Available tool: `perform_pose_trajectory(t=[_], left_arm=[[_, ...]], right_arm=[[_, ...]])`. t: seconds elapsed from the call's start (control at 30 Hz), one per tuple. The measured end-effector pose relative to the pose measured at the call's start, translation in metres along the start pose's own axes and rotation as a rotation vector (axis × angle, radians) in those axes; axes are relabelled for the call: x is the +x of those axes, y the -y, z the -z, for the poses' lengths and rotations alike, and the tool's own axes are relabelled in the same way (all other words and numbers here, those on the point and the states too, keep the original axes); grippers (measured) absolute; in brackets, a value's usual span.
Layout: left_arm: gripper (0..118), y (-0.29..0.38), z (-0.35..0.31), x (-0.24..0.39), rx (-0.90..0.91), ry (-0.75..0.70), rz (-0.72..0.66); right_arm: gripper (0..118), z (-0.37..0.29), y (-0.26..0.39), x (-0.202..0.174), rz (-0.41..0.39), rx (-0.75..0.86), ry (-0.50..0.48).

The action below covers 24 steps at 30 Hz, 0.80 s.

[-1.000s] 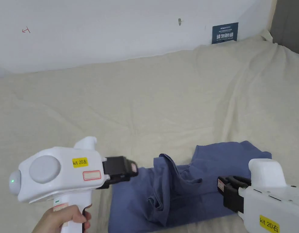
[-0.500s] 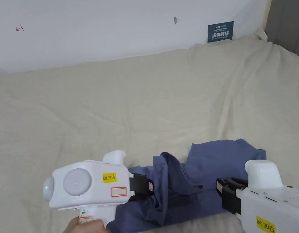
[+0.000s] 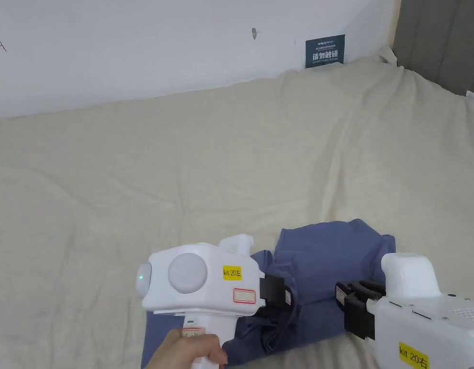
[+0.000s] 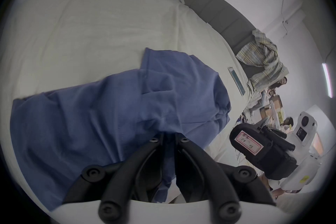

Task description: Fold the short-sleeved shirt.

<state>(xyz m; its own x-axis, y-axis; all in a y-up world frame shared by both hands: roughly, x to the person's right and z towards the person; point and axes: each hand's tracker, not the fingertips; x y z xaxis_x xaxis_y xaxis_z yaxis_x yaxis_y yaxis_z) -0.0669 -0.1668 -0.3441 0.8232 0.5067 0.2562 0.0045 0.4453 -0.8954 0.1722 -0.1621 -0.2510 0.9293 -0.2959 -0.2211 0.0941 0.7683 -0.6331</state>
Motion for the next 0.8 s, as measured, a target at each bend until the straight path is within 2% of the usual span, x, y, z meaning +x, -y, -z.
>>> perform_pose_trajectory(t=[0.17, 0.27, 0.43, 0.57, 0.6, 0.63, 0.7, 0.73, 0.8], left_arm=[[12, 0.002, -0.048, -0.020, 0.096, 0.041, -0.033], [12, 0.011, -0.099, -0.043, 0.191, -0.051, -0.050], [12, 0.036, -0.160, -0.100, 0.272, -0.144, -0.159], [13, 0.060, -0.174, -0.126, 0.244, -0.068, -0.223], [28, 0.064, -0.172, -0.131, 0.237, -0.036, -0.244], [53, 0.067, -0.169, -0.136, 0.230, -0.012, -0.266], [113, 0.069, -0.154, -0.148, 0.203, 0.033, -0.313], [118, 0.071, -0.148, -0.151, 0.197, 0.044, -0.329], [117, 0.069, -0.136, -0.159, 0.194, 0.100, -0.367]], right_arm=[[0, -0.004, -0.004, -0.007, -0.011, 0.007, -0.002], [0, -0.006, -0.007, -0.015, -0.034, 0.013, -0.005], [0, 0.003, -0.004, -0.023, -0.040, 0.008, -0.020], [0, 0.007, -0.005, -0.032, -0.052, -0.007, -0.030], [0, 0.008, -0.006, -0.034, -0.058, -0.009, -0.033], [0, 0.008, -0.007, -0.035, -0.063, -0.011, -0.034], [0, 0.009, -0.008, -0.038, -0.067, -0.012, -0.038], [0, 0.009, -0.008, -0.039, -0.066, -0.013, -0.040], [0, 0.010, -0.007, -0.040, -0.066, -0.015, -0.044]])
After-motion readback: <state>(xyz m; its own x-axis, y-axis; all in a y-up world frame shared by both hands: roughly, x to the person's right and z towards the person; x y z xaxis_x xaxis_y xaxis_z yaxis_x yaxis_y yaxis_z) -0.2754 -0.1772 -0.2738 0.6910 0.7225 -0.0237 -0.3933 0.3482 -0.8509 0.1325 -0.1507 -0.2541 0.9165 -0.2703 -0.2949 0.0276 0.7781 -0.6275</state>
